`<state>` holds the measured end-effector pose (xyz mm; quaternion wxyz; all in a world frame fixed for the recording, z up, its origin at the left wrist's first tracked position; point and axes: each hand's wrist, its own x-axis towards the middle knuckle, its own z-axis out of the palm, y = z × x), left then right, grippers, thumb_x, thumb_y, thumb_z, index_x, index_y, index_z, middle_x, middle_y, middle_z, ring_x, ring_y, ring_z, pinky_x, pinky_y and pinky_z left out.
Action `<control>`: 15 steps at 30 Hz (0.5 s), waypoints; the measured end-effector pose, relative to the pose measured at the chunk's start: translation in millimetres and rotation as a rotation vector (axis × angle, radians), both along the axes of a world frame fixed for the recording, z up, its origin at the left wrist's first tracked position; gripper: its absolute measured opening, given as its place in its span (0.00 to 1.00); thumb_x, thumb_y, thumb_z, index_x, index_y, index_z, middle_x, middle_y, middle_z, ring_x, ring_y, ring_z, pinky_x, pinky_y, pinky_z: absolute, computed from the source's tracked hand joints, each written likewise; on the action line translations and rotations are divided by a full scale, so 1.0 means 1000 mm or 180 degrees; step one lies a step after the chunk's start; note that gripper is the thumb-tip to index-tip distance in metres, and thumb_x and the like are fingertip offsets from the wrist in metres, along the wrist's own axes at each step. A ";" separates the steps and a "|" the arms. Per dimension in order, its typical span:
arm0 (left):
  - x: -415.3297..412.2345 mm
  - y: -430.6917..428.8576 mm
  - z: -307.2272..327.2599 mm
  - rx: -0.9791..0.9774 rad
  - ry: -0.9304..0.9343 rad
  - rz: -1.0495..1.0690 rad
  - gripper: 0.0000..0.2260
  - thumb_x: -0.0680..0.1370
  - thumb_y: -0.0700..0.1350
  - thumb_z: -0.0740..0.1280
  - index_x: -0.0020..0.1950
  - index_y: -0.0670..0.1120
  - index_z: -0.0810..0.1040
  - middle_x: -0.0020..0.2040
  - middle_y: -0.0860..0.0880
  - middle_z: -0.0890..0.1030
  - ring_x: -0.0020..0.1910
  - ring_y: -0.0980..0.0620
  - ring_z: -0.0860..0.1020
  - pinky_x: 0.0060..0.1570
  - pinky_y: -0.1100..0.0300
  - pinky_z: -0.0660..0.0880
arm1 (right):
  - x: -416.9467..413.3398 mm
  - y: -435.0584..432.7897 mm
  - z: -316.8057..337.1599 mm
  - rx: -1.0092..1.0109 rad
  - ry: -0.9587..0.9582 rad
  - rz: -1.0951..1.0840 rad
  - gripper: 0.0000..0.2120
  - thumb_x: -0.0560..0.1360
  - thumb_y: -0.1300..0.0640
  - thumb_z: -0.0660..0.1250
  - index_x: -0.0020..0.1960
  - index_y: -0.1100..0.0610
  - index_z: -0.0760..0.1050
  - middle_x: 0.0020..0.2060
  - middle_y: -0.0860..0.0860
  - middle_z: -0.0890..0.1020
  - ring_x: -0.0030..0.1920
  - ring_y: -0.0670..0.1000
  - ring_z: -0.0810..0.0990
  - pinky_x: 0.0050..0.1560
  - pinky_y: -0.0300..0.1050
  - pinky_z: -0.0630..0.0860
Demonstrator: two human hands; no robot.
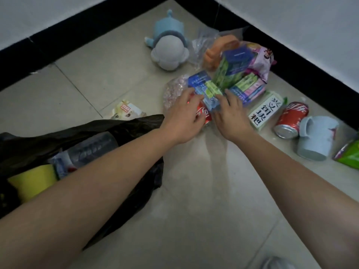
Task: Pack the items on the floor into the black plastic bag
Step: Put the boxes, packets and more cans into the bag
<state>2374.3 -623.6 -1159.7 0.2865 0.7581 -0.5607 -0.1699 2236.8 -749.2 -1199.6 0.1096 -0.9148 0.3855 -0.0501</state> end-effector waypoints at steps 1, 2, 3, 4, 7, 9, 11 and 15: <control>-0.002 -0.008 -0.005 0.0140 -0.0095 -0.0071 0.23 0.80 0.50 0.61 0.74 0.46 0.66 0.76 0.42 0.60 0.74 0.41 0.62 0.71 0.44 0.63 | 0.006 -0.005 -0.002 0.0044 -0.0033 0.0089 0.26 0.80 0.54 0.59 0.75 0.61 0.63 0.74 0.65 0.62 0.73 0.67 0.62 0.68 0.67 0.65; -0.003 -0.015 -0.011 0.0353 -0.0186 -0.0121 0.24 0.81 0.51 0.59 0.77 0.48 0.63 0.78 0.43 0.58 0.76 0.41 0.58 0.73 0.43 0.60 | 0.011 -0.009 -0.005 0.0122 -0.0007 0.0188 0.27 0.80 0.55 0.58 0.77 0.59 0.59 0.76 0.64 0.59 0.75 0.67 0.59 0.69 0.68 0.63; -0.004 -0.019 -0.018 0.0562 -0.0299 -0.0149 0.24 0.83 0.52 0.56 0.78 0.49 0.60 0.80 0.43 0.55 0.78 0.41 0.53 0.75 0.43 0.56 | 0.014 -0.011 -0.010 0.0210 0.0063 0.0275 0.27 0.81 0.55 0.56 0.79 0.56 0.56 0.78 0.63 0.55 0.77 0.66 0.55 0.71 0.67 0.61; -0.004 -0.021 -0.023 0.0695 -0.0403 -0.0160 0.24 0.83 0.53 0.54 0.79 0.50 0.58 0.80 0.43 0.53 0.79 0.42 0.49 0.76 0.43 0.53 | 0.016 -0.011 -0.015 0.0275 0.0129 0.0322 0.28 0.81 0.54 0.55 0.80 0.53 0.54 0.79 0.61 0.53 0.78 0.65 0.51 0.73 0.66 0.59; -0.004 -0.013 -0.040 0.0642 -0.0547 -0.0194 0.22 0.84 0.54 0.51 0.78 0.51 0.61 0.81 0.44 0.50 0.79 0.45 0.44 0.76 0.45 0.50 | 0.012 -0.003 -0.025 0.0250 -0.0088 0.0182 0.27 0.81 0.49 0.49 0.79 0.52 0.59 0.78 0.60 0.56 0.77 0.65 0.53 0.72 0.64 0.59; -0.002 -0.002 -0.049 0.0332 -0.0458 -0.0130 0.21 0.83 0.54 0.52 0.74 0.48 0.68 0.80 0.42 0.56 0.79 0.43 0.49 0.75 0.43 0.55 | 0.005 0.008 -0.030 -0.0007 -0.0294 0.0066 0.24 0.82 0.51 0.51 0.76 0.54 0.66 0.76 0.62 0.63 0.74 0.66 0.60 0.72 0.61 0.61; 0.000 0.010 -0.055 0.0021 -0.0338 0.0072 0.18 0.83 0.52 0.56 0.66 0.43 0.74 0.76 0.40 0.62 0.77 0.40 0.58 0.73 0.43 0.61 | -0.009 0.021 -0.034 -0.0370 -0.0458 0.0008 0.20 0.82 0.52 0.54 0.72 0.55 0.71 0.72 0.63 0.69 0.70 0.65 0.66 0.72 0.57 0.62; 0.002 0.022 -0.061 -0.0233 0.0004 0.0873 0.19 0.79 0.53 0.65 0.59 0.39 0.72 0.70 0.40 0.68 0.68 0.42 0.69 0.66 0.50 0.68 | -0.047 0.056 -0.032 -0.0455 -0.0891 -0.0467 0.20 0.76 0.42 0.65 0.57 0.58 0.77 0.58 0.61 0.75 0.59 0.60 0.73 0.57 0.53 0.71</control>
